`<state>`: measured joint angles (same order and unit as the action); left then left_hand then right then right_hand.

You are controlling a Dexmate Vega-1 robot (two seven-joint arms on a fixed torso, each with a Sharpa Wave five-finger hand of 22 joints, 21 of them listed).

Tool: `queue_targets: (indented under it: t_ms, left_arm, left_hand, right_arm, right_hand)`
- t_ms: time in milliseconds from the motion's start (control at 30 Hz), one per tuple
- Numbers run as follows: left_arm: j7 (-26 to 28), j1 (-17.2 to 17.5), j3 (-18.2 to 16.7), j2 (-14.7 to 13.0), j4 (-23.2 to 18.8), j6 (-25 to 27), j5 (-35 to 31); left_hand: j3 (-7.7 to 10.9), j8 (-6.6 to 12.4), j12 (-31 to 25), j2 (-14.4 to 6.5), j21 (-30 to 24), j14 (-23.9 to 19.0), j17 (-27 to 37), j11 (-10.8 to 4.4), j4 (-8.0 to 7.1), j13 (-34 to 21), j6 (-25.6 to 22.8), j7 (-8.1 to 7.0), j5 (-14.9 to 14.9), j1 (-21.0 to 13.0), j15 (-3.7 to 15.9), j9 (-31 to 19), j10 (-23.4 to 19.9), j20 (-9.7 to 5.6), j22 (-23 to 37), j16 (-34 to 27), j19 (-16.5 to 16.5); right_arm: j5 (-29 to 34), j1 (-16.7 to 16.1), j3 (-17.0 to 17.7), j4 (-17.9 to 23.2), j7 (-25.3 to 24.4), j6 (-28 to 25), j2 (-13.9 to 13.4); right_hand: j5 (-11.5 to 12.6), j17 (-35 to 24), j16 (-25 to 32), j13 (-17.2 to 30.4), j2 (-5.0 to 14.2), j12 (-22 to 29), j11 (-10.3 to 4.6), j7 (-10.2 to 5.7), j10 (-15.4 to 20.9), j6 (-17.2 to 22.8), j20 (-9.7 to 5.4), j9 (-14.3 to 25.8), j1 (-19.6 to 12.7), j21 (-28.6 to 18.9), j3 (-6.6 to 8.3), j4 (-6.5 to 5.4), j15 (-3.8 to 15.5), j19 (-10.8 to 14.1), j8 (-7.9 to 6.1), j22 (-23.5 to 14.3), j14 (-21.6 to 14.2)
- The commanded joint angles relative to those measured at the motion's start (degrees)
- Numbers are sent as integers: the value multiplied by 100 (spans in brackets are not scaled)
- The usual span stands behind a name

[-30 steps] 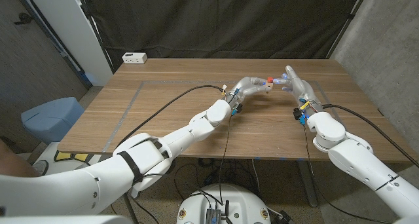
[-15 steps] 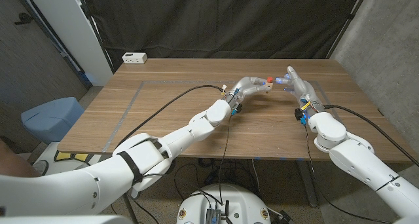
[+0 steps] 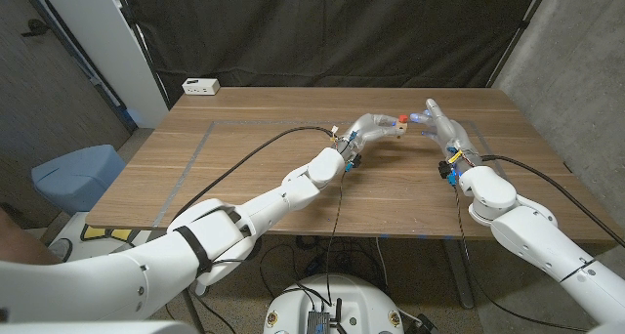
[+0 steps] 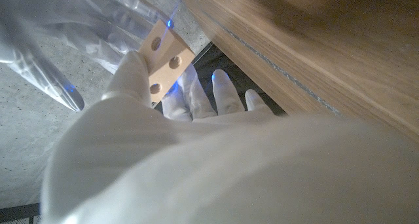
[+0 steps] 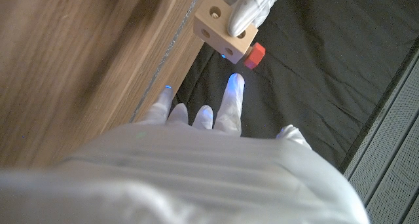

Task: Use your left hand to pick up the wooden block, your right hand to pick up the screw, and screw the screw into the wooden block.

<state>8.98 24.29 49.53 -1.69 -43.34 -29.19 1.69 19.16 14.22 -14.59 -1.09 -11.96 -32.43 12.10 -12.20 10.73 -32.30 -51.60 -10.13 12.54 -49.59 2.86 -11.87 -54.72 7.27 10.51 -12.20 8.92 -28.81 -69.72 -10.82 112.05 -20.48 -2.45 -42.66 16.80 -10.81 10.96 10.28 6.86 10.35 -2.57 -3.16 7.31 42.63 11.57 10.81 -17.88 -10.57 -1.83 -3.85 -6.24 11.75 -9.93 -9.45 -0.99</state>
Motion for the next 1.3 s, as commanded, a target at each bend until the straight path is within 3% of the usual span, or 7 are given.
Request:
queue_targets:
  t_ms: [33,233,500,833,1300]
  left_arm:
    - [17,69,-3,-63,-176,63,-30]
    - [30,96,-9,-96,-260,91,-50]
    - [40,133,-11,-135,-369,148,-75]
    - [48,173,-21,-161,-454,214,-78]
    - [40,179,-31,-164,-452,219,-67]
  left_hand:
    - [241,41,-47,-439,-17,-56,25,-15,-204,-87,-476,121,19,-132,522,-5,-81,-12,22,-15,37]
    - [247,40,-43,-439,-17,-53,22,-15,-201,-85,-473,123,21,-132,521,-5,-72,-9,22,-11,37]
    - [250,40,-46,-444,-17,-56,24,-16,-202,-84,-474,125,23,-130,514,-5,-80,-10,22,-13,35]
    - [253,38,-48,-447,-16,-54,25,-14,-201,-87,-470,126,25,-128,519,-5,-77,-7,22,-12,34]
    - [265,40,-43,-457,-17,-53,24,-15,-200,-86,-475,126,31,-129,524,-5,-64,-7,22,-10,34]
  right_arm:
    - [-109,108,-69,-58,245,29,-69]
    - [-161,169,-117,-87,392,31,-126]
    - [-163,167,-137,-106,403,122,-119]
    - [-125,182,-164,-107,344,143,-99]
    - [-95,166,-172,-86,258,112,-88]
  right_hand:
    - [-16,-28,-16,6,-26,-38,7,-31,-114,-135,-20,20,35,25,-55,-19,-14,-52,24,-25,89]
    - [-20,-32,-39,4,-34,-73,1,-37,-367,-317,-24,16,80,37,-80,-44,-29,-153,8,-25,238]
    - [-20,-32,-33,2,-36,-52,-15,-42,-417,-341,-38,14,97,39,-90,-54,-36,-200,-20,-25,276]
    - [-12,-24,12,-2,-17,31,-90,13,-303,58,-24,8,98,4,-90,-59,-23,-186,-189,-23,246]
    - [1,-14,52,-6,9,78,-141,59,-144,414,-19,1,65,-17,-75,-46,-5,-146,-283,-23,158]
